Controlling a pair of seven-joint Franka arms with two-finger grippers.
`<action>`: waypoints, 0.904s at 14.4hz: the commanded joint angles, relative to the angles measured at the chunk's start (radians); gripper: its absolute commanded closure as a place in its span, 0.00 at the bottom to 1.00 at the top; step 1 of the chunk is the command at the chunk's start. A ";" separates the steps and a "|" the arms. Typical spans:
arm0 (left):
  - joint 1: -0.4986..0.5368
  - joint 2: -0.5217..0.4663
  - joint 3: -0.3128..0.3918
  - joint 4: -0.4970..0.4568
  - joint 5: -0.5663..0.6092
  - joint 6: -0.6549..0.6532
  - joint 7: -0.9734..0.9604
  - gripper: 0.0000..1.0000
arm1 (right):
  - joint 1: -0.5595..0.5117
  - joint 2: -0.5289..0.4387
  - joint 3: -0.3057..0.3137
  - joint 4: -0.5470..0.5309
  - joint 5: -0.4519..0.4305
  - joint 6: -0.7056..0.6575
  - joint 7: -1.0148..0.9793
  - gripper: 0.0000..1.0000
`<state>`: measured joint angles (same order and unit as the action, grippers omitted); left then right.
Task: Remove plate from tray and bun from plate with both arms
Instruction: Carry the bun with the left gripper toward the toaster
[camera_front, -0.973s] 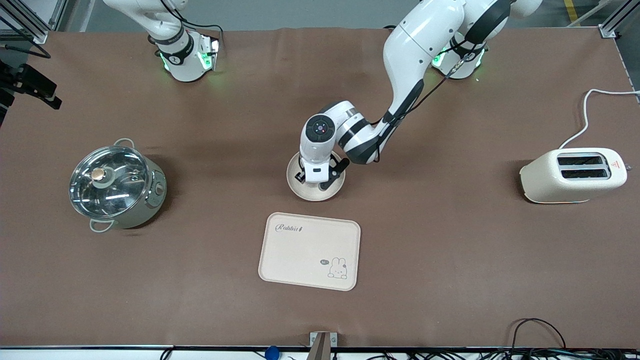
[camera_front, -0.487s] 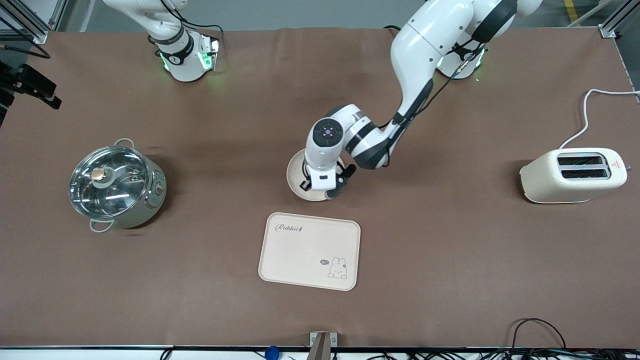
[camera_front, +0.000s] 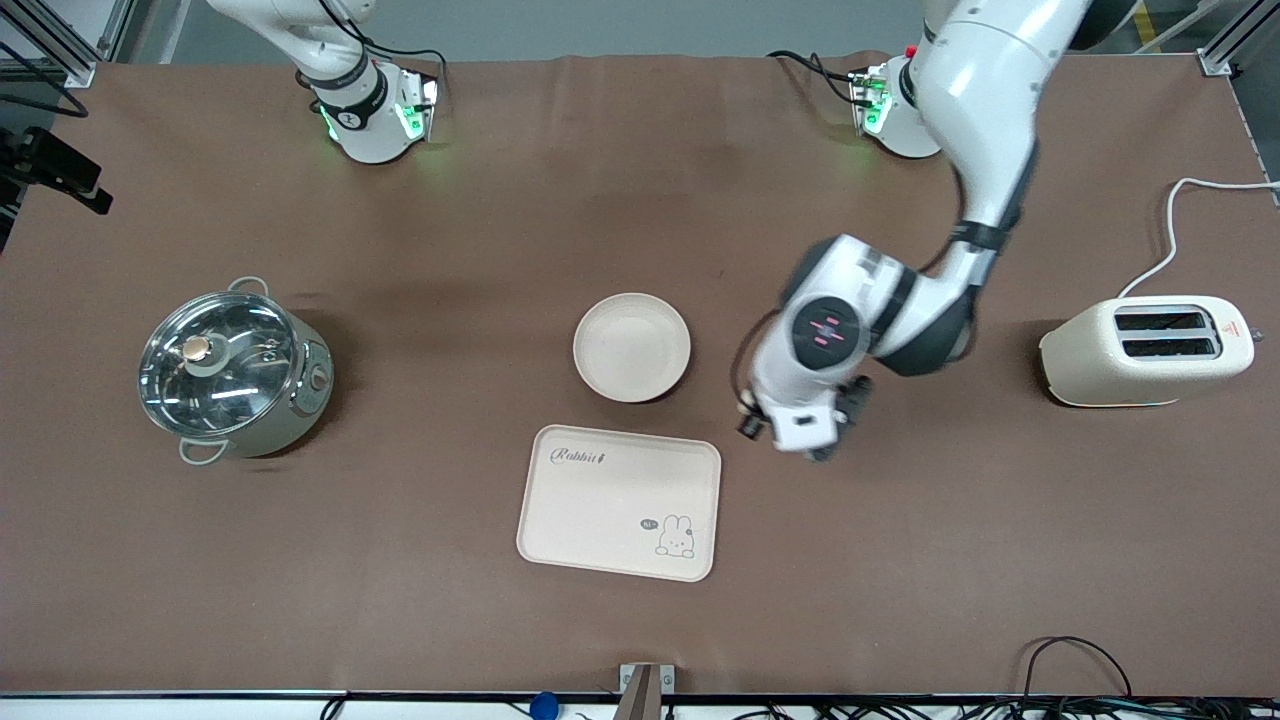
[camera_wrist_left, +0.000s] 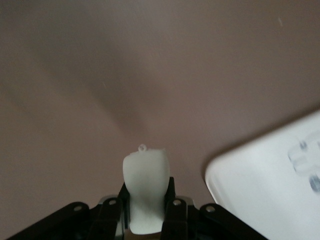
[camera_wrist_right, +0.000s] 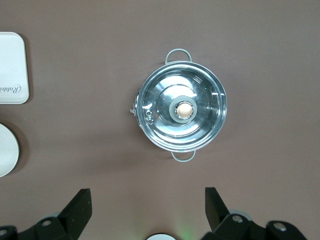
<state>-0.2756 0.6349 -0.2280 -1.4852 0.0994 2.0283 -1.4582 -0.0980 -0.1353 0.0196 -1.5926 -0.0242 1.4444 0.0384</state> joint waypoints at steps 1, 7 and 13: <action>0.110 -0.027 -0.010 -0.102 0.045 0.006 0.120 0.72 | -0.022 0.002 0.011 0.010 -0.003 -0.010 -0.006 0.00; 0.257 0.026 -0.011 -0.153 0.095 0.021 0.272 0.67 | -0.020 0.003 0.013 0.009 -0.003 -0.001 -0.006 0.00; 0.288 0.046 -0.011 -0.152 0.095 0.046 0.341 0.00 | -0.012 0.003 0.019 0.010 -0.002 -0.006 -0.006 0.00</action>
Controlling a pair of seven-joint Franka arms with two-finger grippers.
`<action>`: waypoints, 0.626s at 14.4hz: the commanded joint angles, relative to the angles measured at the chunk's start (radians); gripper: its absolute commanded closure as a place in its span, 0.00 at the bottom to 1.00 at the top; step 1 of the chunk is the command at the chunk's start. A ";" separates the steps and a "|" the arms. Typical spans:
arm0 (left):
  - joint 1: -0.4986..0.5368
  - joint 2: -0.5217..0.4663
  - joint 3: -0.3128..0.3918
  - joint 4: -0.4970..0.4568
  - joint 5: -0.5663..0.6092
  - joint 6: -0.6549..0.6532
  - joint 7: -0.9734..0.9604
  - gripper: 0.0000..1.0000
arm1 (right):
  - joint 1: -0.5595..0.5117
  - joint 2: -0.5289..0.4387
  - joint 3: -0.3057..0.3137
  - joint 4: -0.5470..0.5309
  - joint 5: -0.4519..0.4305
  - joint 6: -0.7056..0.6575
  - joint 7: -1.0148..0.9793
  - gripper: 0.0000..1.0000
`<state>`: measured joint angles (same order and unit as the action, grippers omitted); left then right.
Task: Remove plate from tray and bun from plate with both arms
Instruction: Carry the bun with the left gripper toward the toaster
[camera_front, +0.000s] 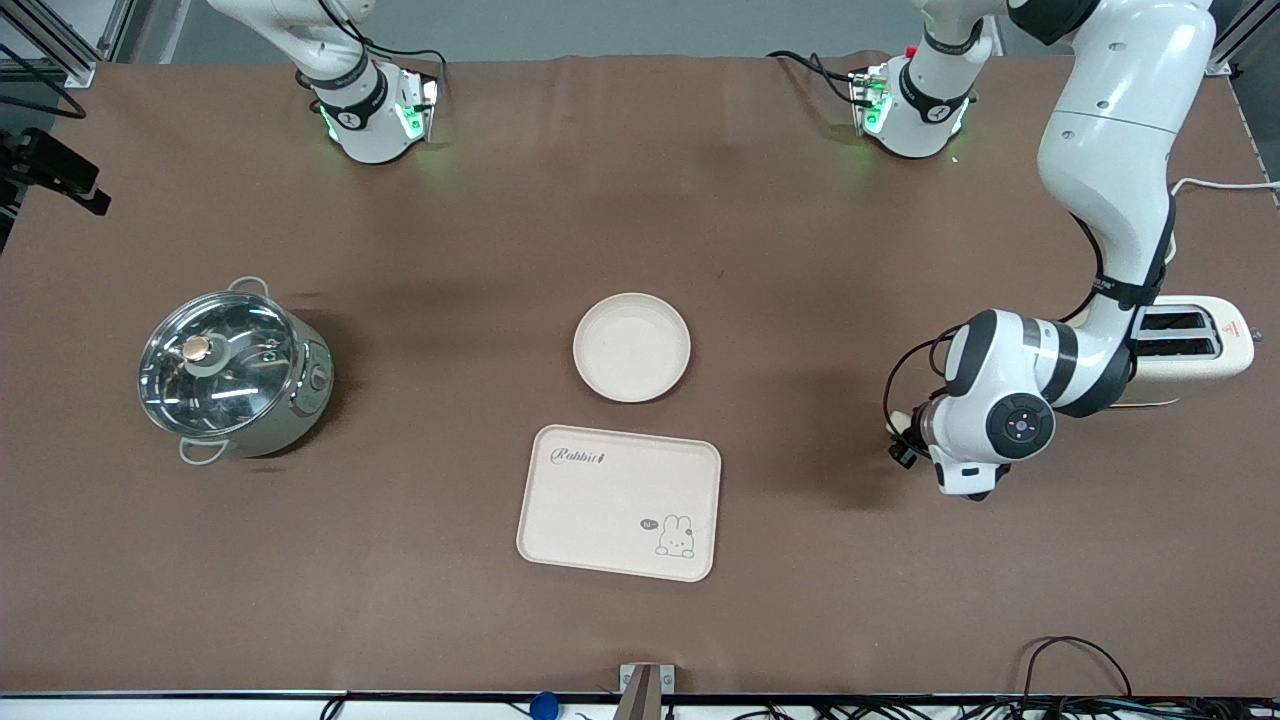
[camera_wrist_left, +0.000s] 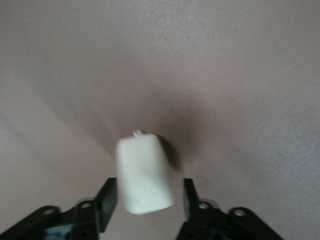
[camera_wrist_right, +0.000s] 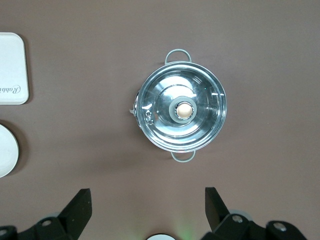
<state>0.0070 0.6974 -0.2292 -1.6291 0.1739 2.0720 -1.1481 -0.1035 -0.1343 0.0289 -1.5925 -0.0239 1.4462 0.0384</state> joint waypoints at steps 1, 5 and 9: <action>0.005 -0.022 -0.010 -0.003 0.021 -0.006 0.048 0.00 | 0.001 0.002 0.011 0.009 -0.002 -0.006 -0.006 0.00; 0.005 -0.163 -0.013 0.003 0.022 -0.051 0.138 0.00 | 0.039 0.002 0.013 0.011 -0.016 0.019 -0.006 0.00; 0.021 -0.323 -0.010 0.076 0.019 -0.218 0.335 0.00 | 0.036 0.001 0.006 0.002 -0.013 0.011 -0.005 0.00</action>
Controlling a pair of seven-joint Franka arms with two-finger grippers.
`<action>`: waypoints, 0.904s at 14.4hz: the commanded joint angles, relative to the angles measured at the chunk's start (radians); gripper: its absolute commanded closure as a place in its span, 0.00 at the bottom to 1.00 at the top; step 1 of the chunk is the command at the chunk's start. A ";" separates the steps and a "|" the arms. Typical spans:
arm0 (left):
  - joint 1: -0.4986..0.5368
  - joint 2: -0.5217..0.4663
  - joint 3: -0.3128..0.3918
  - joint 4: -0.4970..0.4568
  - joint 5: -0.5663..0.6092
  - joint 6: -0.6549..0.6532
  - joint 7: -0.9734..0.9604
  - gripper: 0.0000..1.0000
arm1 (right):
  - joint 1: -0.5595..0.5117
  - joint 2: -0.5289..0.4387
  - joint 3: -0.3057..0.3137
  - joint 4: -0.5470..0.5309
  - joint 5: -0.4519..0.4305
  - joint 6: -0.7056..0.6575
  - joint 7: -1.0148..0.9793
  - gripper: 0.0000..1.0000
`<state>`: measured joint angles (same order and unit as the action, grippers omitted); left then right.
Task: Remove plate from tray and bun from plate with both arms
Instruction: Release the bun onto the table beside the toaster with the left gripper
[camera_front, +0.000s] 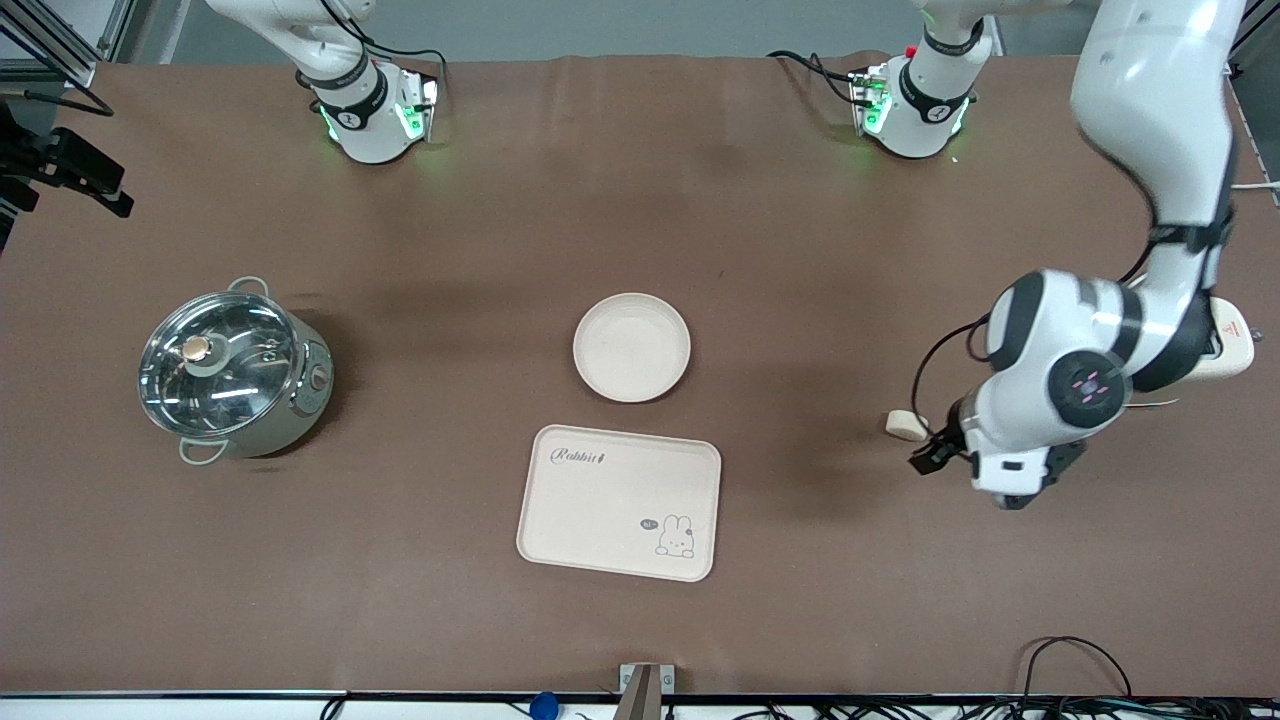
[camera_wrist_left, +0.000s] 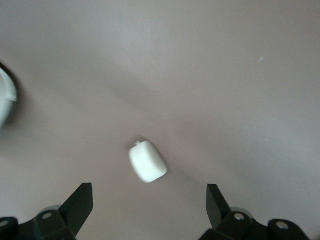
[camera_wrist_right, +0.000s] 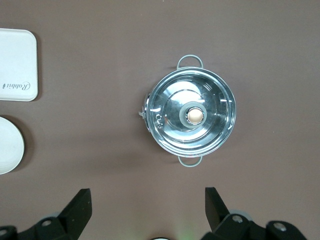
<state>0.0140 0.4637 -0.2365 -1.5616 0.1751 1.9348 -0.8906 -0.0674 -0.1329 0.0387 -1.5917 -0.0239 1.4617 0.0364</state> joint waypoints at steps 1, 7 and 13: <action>0.014 -0.115 -0.003 0.035 0.015 -0.123 0.129 0.00 | 0.003 -0.001 -0.002 0.003 -0.014 -0.003 -0.003 0.00; 0.012 -0.282 -0.017 0.080 -0.005 -0.244 0.436 0.00 | 0.001 -0.001 -0.003 0.004 -0.004 0.002 -0.003 0.00; -0.020 -0.410 0.061 0.063 -0.092 -0.335 0.672 0.00 | 0.002 0.001 0.000 0.006 -0.002 0.006 -0.003 0.00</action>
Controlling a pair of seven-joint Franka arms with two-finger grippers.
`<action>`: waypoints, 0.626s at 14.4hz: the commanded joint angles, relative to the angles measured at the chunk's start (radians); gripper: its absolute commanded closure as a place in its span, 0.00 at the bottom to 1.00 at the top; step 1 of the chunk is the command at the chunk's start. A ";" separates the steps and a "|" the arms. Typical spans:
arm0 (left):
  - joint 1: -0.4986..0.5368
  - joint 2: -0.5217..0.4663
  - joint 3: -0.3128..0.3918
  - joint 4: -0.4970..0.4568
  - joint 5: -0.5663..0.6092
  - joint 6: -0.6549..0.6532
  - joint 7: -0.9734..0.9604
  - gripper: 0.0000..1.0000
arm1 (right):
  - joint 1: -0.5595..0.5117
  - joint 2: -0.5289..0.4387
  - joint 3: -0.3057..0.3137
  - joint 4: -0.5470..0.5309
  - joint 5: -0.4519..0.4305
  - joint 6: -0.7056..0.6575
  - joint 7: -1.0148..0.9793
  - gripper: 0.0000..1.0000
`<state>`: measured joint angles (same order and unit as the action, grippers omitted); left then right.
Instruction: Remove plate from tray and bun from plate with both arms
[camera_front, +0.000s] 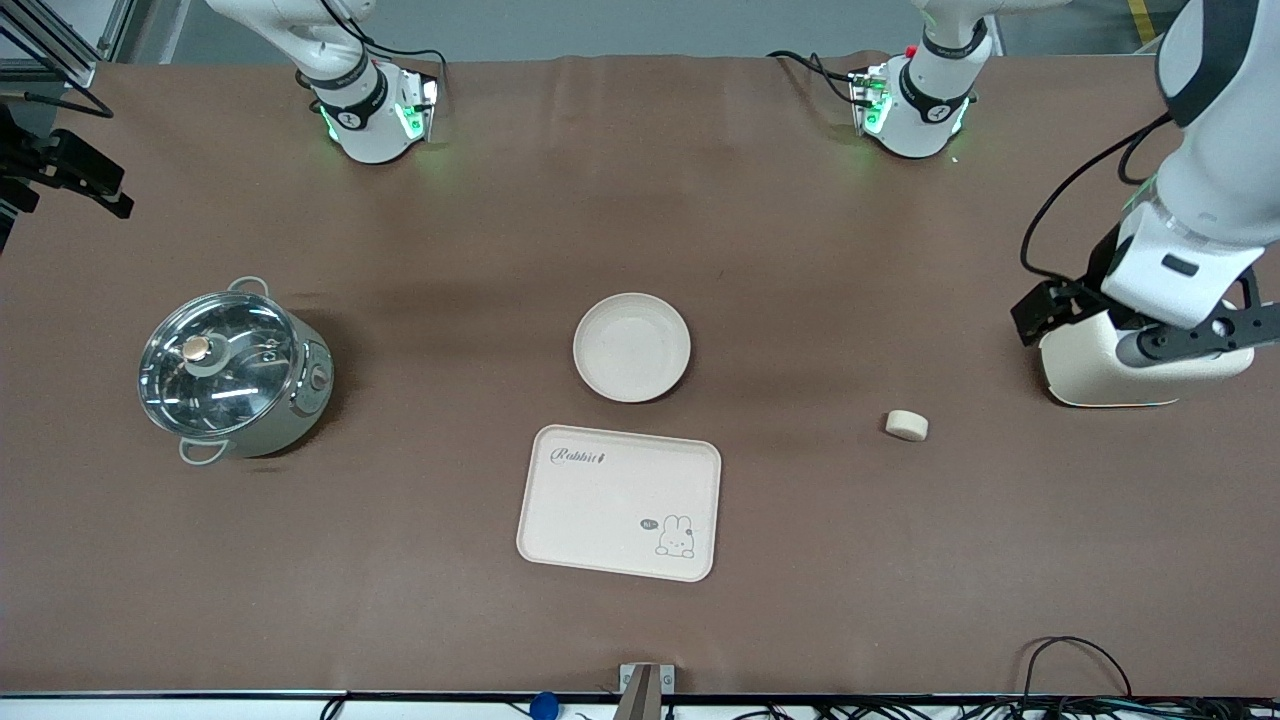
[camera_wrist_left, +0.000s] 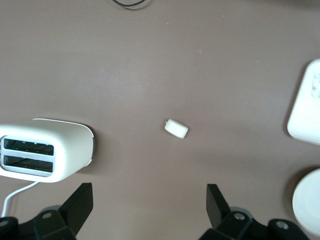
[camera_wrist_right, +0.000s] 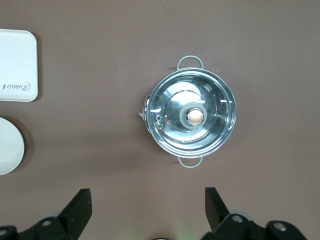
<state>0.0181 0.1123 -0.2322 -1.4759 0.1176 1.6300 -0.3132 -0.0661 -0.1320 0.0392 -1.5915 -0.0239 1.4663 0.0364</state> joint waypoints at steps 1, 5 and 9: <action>-0.055 -0.077 0.104 -0.024 -0.056 -0.063 0.149 0.00 | 0.002 -0.001 -0.001 0.004 -0.002 0.002 -0.001 0.00; -0.073 -0.169 0.197 -0.093 -0.128 -0.101 0.276 0.00 | 0.005 0.000 0.001 0.005 -0.002 0.012 -0.001 0.00; -0.073 -0.256 0.186 -0.198 -0.130 -0.101 0.278 0.00 | 0.002 0.000 -0.001 0.001 -0.002 0.002 -0.001 0.00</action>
<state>-0.0456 -0.0761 -0.0437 -1.5939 0.0012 1.5228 -0.0444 -0.0654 -0.1319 0.0395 -1.5915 -0.0238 1.4746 0.0364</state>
